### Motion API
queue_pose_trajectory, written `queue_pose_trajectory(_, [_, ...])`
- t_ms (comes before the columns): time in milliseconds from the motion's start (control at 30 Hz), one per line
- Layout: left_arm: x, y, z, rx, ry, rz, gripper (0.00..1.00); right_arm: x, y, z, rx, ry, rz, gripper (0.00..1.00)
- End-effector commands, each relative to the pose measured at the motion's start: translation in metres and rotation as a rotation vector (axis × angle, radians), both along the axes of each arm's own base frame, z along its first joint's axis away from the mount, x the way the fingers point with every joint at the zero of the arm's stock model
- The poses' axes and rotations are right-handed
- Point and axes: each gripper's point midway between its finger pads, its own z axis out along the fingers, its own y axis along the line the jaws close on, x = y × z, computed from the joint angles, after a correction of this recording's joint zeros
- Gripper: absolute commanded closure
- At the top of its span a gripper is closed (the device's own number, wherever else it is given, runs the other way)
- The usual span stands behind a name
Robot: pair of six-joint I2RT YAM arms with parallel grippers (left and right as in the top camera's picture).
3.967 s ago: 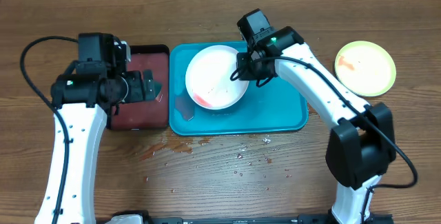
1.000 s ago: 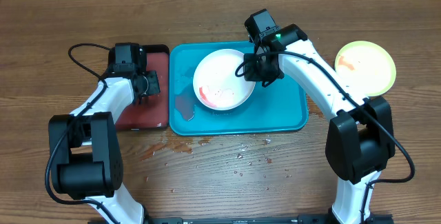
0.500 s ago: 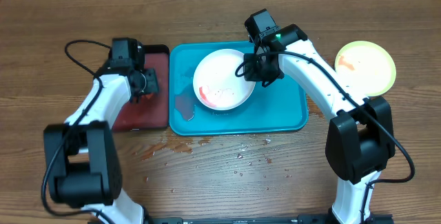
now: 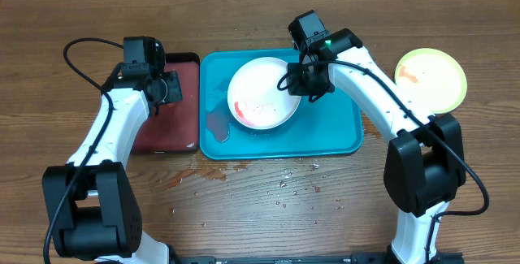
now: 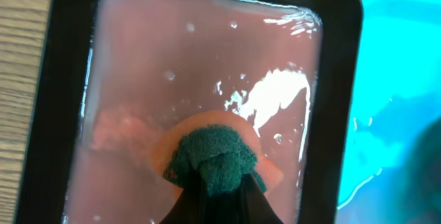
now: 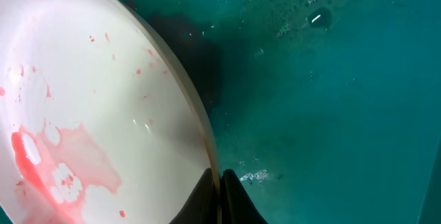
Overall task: Clean dirty plates on tray and stack at the side
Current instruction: 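Scrub the white plate with the sponge while right gripper holds the rim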
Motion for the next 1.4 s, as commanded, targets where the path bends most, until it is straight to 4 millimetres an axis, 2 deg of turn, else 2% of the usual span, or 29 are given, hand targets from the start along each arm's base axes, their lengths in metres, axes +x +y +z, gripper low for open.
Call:
queue_pose_trajectory(0, [0.002,-0.027,0.002,-0.118,-0.004,-0.068,0.96,0.004,0.003,0.000,0.012,-0.010,-0.003,0.96])
queue_pose_trajectory(133, [0.004,-0.071,0.015,-0.257,-0.039,-0.167,0.96,0.010,0.006,0.001,0.025,-0.033,-0.011,0.96])
queue_pose_trajectory(300, [0.008,-0.118,0.022,-0.263,-0.080,-0.241,0.96,0.013,0.013,-0.009,0.033,-0.029,-0.028,0.96])
queue_pose_trajectory(467, [0.009,-0.148,0.024,-0.219,-0.110,-0.240,0.96,0.016,0.016,-0.029,0.027,-0.004,-0.053,0.96])
queue_pose_trajectory(600, [0.004,-0.168,0.022,-0.212,-0.105,-0.266,0.96,0.019,0.018,-0.037,0.032,-0.002,-0.067,0.96])
queue_pose_trajectory(767, [-0.002,-0.179,0.001,-0.194,-0.056,-0.242,0.96,0.020,0.019,-0.045,0.032,0.011,-0.092,0.96])
queue_pose_trajectory(967, [-0.003,-0.180,-0.031,-0.207,0.012,-0.190,0.96,0.024,0.021,-0.044,0.046,-0.002,-0.109,0.96])
queue_pose_trajectory(1133, [0.004,-0.189,-0.044,-0.217,0.002,-0.199,0.96,0.024,0.025,-0.043,0.064,0.001,-0.104,0.96])
queue_pose_trajectory(1367, [-0.007,-0.208,-0.077,-0.216,0.066,-0.210,0.96,0.024,0.030,-0.042,0.092,0.005,-0.100,0.96])
